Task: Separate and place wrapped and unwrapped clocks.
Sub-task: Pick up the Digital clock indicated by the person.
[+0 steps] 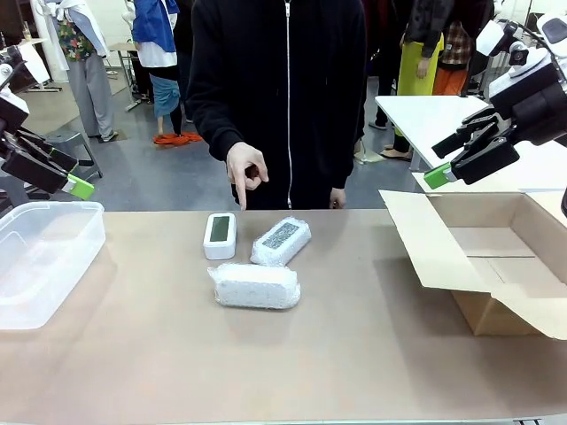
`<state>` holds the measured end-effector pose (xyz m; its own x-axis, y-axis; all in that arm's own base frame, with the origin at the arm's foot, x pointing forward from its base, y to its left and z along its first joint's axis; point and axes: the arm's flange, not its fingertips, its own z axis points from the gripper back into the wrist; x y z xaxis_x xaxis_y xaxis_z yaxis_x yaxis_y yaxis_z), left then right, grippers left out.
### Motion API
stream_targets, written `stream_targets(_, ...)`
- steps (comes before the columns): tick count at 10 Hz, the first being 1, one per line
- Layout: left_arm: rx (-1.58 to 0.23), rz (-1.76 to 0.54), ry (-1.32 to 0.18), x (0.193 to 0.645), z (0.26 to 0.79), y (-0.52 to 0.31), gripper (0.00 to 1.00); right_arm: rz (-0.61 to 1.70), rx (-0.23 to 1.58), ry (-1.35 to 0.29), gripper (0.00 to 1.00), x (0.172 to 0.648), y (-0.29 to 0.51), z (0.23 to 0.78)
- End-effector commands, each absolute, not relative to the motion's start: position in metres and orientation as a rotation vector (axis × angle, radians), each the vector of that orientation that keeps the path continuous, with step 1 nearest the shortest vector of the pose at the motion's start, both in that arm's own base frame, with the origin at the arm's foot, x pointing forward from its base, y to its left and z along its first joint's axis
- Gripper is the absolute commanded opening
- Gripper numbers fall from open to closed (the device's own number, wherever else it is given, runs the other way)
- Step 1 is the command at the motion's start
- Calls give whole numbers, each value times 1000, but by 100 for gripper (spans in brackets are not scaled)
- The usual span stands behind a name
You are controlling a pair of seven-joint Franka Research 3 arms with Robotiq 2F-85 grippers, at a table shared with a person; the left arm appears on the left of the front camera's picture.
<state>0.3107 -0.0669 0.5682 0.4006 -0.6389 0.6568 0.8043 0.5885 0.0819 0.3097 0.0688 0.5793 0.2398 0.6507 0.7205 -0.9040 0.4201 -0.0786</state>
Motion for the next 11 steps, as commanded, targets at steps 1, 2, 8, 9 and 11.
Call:
stream_targets(1,-277,-925,-715,312,568,-66,100,1118,418,-769,100,310,69,577)
stream_targets(2,-277,-925,-715,312,568,-66,100,1118,418,-769,100,310,69,577)
stream_targets(8,-277,-925,-715,312,568,-66,100,1305,348,-598,100,329,155,607)
stream_targets(9,-277,-925,-715,312,568,-66,100,1331,306,-539,100,333,203,609)
stream_targets(11,-277,-925,-715,312,568,-66,100,1284,299,-518,100,319,281,593)
